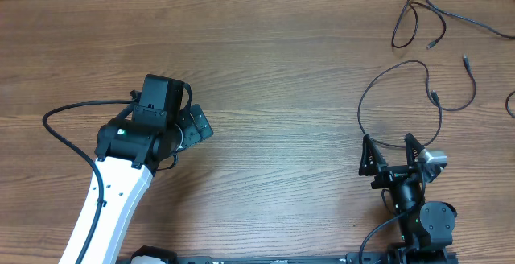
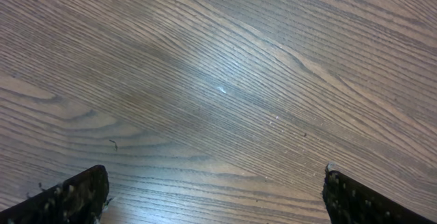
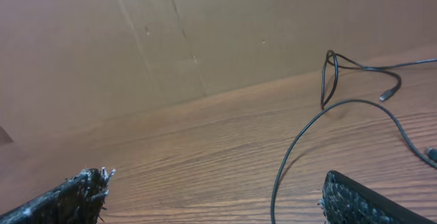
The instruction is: Untangle cables
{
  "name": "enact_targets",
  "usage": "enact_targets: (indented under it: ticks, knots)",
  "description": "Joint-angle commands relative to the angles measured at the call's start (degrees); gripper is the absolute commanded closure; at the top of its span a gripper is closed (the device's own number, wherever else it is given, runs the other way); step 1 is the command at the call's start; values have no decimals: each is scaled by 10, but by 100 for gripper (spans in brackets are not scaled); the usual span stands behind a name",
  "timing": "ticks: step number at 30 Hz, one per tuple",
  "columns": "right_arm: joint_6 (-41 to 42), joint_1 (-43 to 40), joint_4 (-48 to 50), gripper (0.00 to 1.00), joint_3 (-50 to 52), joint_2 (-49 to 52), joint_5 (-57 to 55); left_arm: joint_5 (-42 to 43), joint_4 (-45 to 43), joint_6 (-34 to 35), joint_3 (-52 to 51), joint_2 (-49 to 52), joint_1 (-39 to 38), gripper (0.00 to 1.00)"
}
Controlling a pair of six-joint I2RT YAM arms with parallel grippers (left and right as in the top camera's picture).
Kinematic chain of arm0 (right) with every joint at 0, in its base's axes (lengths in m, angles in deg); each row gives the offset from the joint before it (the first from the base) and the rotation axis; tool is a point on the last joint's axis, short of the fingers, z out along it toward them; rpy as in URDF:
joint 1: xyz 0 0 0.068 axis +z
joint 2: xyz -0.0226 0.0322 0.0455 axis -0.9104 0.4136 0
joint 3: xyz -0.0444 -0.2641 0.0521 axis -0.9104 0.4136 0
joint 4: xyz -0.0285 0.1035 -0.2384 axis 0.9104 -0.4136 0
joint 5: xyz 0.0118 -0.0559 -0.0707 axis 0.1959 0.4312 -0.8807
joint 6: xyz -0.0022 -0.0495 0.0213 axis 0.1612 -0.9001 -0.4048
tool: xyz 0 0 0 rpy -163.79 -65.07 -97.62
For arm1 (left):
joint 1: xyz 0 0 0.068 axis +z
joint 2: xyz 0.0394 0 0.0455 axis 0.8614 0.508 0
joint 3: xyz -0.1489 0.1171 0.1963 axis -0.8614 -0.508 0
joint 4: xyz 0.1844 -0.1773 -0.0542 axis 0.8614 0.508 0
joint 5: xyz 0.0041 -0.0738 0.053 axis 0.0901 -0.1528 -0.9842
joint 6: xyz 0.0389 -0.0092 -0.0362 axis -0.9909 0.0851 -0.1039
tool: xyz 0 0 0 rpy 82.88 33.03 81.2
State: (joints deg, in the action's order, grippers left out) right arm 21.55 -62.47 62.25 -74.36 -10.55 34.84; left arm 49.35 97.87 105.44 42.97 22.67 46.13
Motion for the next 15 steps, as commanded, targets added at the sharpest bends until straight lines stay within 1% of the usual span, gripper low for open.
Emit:
enact_targets:
  ticks: [1, 15]
  knots:
    - [-37, 1, 0, 0, 6, -7, -6, -7, -2, -1, -1, -10, 2, 0]
    - [-28, 0, 2, 0, 6, -7, -5, -7, -2, -1, -1, -10, 2, 1]
